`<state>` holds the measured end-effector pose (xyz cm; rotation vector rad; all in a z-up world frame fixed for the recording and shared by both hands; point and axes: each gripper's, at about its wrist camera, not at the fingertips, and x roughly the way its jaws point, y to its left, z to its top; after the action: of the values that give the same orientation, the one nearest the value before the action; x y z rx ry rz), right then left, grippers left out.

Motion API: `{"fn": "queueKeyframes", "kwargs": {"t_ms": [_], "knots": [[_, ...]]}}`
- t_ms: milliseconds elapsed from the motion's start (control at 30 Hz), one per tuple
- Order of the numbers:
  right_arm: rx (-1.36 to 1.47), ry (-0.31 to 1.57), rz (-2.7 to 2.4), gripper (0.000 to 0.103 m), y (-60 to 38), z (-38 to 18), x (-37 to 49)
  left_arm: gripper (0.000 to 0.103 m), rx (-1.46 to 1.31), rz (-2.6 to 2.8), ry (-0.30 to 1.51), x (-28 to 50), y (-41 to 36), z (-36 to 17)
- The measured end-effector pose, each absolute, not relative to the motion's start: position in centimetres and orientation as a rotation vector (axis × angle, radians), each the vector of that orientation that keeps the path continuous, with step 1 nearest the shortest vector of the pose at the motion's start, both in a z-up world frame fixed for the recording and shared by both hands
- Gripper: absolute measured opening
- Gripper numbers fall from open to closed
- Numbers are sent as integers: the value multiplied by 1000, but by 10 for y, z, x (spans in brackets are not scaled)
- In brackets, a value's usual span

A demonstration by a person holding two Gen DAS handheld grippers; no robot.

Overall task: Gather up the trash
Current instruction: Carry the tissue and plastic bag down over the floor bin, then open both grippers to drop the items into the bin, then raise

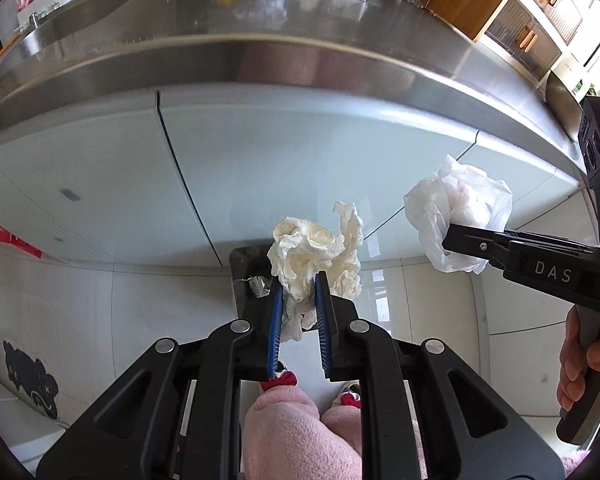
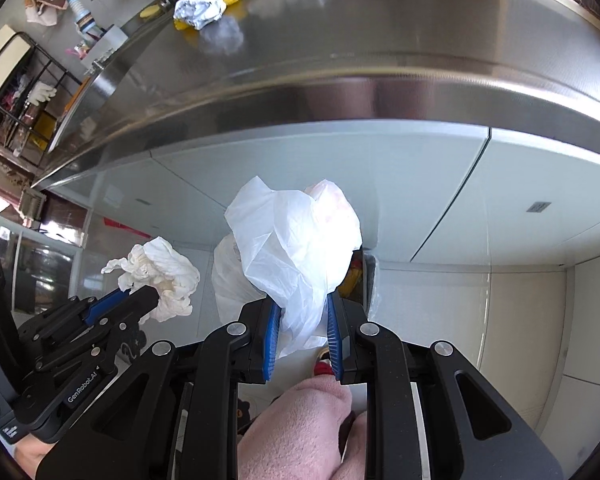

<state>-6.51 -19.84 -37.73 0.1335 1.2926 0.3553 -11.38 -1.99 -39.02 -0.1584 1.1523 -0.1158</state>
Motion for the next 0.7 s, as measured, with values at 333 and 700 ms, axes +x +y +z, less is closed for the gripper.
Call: {"fn": "queueKeyframes", "kwargs": {"t_ms": [333, 700], "knots": [[143, 1386, 282, 22, -181, -475, -50, 14, -138, -142, 1261, -104, -12, -496], [188, 1470, 210, 24, -166, -556, -21, 14, -139, -180, 1337, -74, -12, -578]]}}
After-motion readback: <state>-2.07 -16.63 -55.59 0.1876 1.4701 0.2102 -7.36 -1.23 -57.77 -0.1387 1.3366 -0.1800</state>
